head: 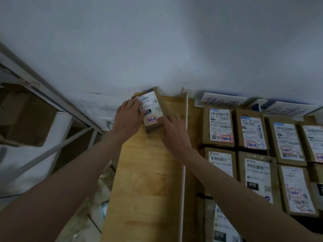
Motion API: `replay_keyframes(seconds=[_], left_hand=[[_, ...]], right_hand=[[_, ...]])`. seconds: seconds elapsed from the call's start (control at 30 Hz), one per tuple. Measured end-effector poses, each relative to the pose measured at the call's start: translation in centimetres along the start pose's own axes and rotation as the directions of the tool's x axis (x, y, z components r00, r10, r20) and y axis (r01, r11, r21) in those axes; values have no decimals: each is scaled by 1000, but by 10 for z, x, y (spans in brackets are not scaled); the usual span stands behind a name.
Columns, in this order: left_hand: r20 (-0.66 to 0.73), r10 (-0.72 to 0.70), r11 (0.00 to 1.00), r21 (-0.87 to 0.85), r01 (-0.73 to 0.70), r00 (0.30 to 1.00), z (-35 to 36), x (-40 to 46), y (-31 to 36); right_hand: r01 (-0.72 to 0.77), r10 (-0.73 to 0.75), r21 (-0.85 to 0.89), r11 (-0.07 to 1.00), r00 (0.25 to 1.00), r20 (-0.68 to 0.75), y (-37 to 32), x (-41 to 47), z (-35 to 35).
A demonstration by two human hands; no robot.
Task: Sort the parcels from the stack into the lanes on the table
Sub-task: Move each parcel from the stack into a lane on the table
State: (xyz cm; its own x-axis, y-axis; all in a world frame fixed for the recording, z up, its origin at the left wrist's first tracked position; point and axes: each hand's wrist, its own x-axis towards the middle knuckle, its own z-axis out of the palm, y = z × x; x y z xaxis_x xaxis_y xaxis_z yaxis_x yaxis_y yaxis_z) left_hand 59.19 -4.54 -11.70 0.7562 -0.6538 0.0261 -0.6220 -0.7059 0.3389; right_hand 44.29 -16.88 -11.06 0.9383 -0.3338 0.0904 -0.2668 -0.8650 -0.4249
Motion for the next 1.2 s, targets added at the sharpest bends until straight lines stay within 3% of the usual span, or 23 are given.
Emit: replay_keyframes(seconds=[0.1,0.17,0.23,0.33,0.53,0.8,1.2], left_hand=[[30,-111,979,-170,114,993,-1,-4,-1],[64,-282,903,-318,287,957,-1,-9,5],[197,-421,793,-393,465,885,5,-10,9],[383,-449,668,-455,588,807,13,-17,10],[431,-509,556,-497,667,745,18,-41,18],[374,-505,629,-458,628,778,-1,-69,27],[284,-440,739,-425,523,852,-89,-141,66]], right_hand=[[-174,174,62,983,985,-1,-3,6,3],[-194,193,37,980,981,24,-6,7,3],[-187,186,38,982,982,29,-10,5,1],[-190,188,84,978,982,29,-14,-4,2],[-237,222,222,946,971,90,-13,-19,3],[-305,295,106,947,951,97,-12,-46,-22],[-362,362,-39,932,932,15,-35,-132,-111]])
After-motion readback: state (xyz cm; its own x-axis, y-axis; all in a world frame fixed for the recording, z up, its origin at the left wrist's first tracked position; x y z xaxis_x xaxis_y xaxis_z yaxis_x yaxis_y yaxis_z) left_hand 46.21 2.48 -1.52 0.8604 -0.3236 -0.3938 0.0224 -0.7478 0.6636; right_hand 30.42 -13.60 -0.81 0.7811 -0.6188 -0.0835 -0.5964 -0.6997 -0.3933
